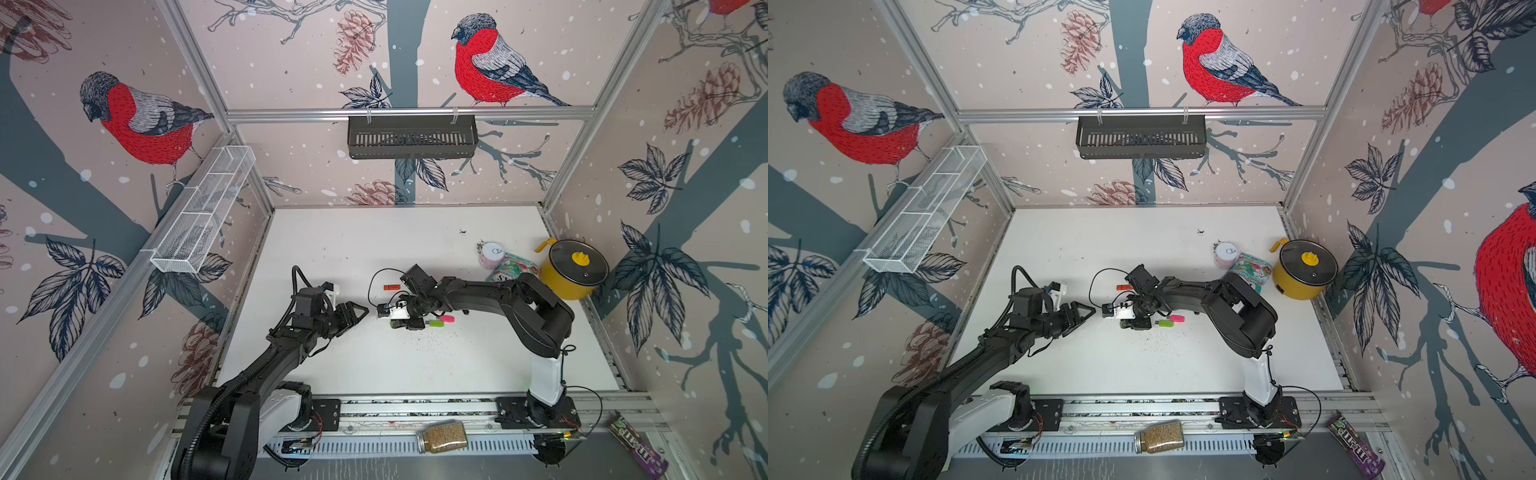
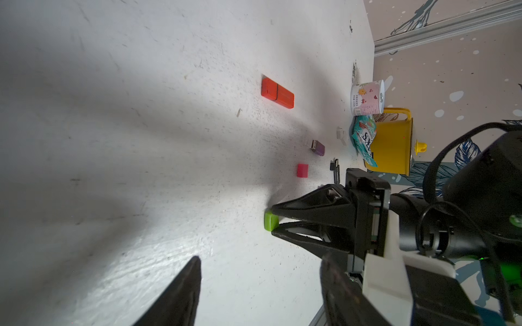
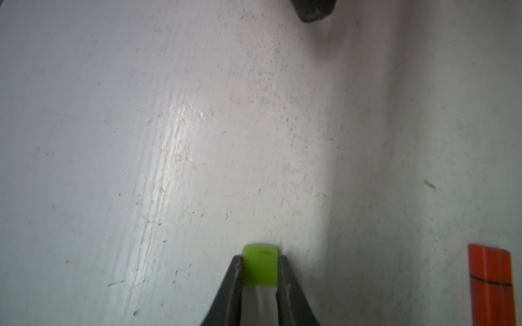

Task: Close the usb drive cover
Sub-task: Pick up the cover from the center of the board.

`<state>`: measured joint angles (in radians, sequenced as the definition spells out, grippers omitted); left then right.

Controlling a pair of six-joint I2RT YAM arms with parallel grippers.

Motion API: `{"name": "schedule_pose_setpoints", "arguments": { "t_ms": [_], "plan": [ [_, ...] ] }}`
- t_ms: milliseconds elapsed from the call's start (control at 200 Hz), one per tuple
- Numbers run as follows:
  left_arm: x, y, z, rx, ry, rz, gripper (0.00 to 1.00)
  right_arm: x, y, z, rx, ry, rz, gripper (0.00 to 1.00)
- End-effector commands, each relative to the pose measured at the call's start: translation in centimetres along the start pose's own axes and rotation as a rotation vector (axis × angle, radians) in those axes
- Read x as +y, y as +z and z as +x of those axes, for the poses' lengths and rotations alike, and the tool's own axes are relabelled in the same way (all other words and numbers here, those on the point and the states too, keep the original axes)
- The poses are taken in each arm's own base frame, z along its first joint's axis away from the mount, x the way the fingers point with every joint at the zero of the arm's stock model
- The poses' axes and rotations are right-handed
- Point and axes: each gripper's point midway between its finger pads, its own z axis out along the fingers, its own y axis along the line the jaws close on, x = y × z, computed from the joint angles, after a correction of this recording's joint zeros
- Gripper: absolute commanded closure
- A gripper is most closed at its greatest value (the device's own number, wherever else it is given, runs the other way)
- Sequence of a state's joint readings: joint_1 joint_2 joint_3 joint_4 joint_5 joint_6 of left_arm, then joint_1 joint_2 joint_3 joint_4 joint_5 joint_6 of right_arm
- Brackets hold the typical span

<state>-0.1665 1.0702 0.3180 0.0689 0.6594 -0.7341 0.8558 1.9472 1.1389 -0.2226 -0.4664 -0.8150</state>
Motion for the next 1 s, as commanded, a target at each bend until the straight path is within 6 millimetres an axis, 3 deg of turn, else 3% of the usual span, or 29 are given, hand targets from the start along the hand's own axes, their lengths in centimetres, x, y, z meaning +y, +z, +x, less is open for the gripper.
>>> {"name": "schedule_pose_setpoints", "arguments": {
  "t_ms": [0, 180, 335, 685, 996],
  "plan": [
    [-0.7, 0.1, 0.1, 0.013, 0.011, 0.044, 0.34, 0.4, -0.5, 1.2, 0.034, 0.050, 0.002, 0.79],
    [-2.1, 0.3, 0.7, 0.045, -0.001, 0.156, 0.39, -0.6, -2.6, -1.8, -0.127, 0.078, 0.042, 0.79],
    [-3.3, 0.5, 1.2, 0.081, -0.020, 0.255, 0.46, -0.9, -3.1, -3.4, -0.200, 0.073, 0.064, 0.78],
    [-4.4, 1.5, 2.8, 0.157, -0.042, 0.332, 0.54, -1.1, -3.6, -4.8, -0.245, 0.047, 0.086, 0.77],
    [-4.6, 2.0, 2.7, 0.174, -0.041, 0.331, 0.62, -1.0, -4.0, -5.8, -0.276, 0.037, 0.077, 0.77]
  ]
}}
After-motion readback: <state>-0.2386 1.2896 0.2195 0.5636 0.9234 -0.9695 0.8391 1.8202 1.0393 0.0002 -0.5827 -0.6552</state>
